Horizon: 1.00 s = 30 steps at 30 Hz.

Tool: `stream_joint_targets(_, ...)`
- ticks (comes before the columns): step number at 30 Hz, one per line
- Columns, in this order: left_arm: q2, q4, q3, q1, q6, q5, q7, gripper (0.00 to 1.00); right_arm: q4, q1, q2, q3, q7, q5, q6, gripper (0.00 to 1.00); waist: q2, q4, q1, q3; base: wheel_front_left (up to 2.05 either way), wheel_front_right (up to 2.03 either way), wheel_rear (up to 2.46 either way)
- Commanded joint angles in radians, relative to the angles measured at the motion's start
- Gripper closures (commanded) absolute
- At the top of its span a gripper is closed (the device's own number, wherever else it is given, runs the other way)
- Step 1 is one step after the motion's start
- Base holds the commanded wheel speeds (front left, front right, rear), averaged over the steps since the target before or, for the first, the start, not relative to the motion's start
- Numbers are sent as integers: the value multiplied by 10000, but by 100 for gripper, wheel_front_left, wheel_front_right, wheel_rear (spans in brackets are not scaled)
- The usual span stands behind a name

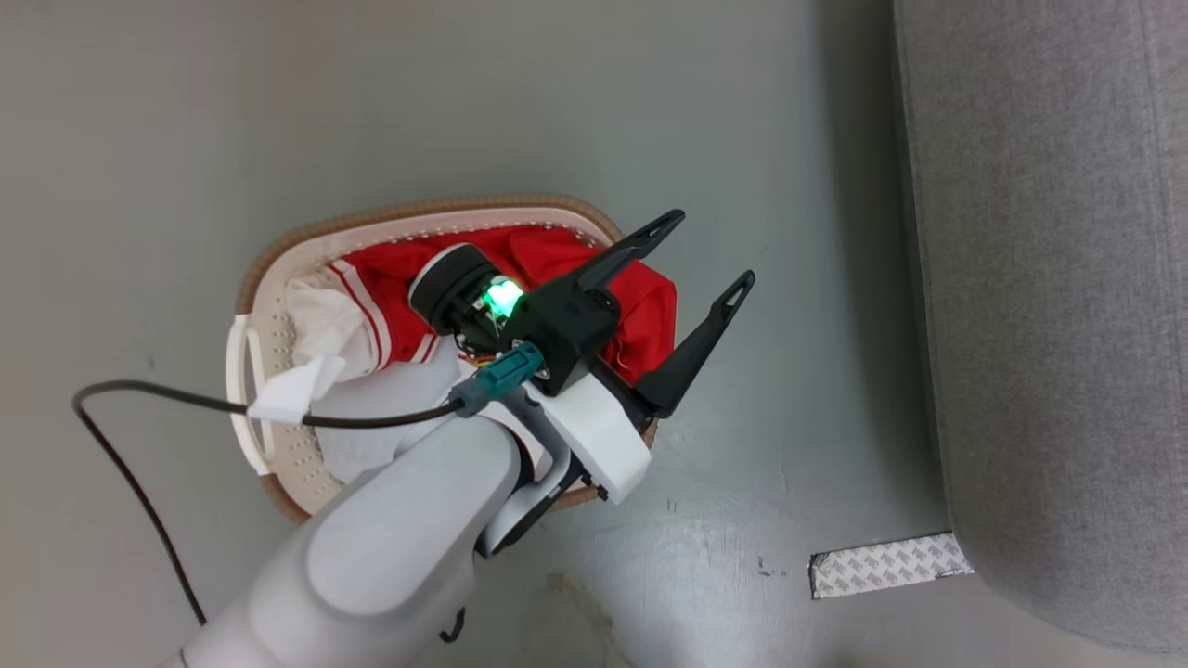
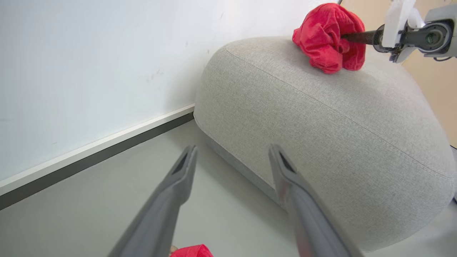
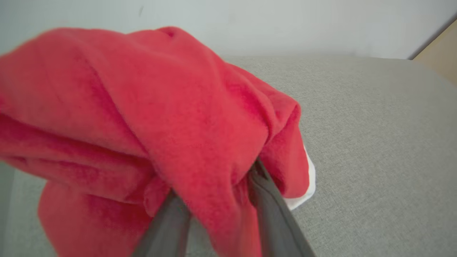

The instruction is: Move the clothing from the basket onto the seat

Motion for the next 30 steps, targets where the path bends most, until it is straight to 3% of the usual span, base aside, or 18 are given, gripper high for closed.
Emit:
stream_joint_targets(1,11,64,-3,109,26,-66,-71,0,9,-25,-115,265,97,157,-22,0,0,-25,-1,-194,0,0,0)
stream_joint_targets(8,-150,473,-69,454,-29,-362,-442,0,-314,469,-294,1682,425,432,-22,0,0,-253,-1,-1326,0,0,0)
stream_joint_targets(23,-304,1226,407,1834,215,-1107,-1182,0,-1940,1265,-1399,4322,-194,1379,-22,0,0,-176,-1,-4433,0,0,0)
stream_joint_targets(30,-113,1087,916,2566,448,-1330,-1294,0,-3022,1600,-1273,5038,-774,1833,-22,0,0,104,-1,-5463,0,0,0)
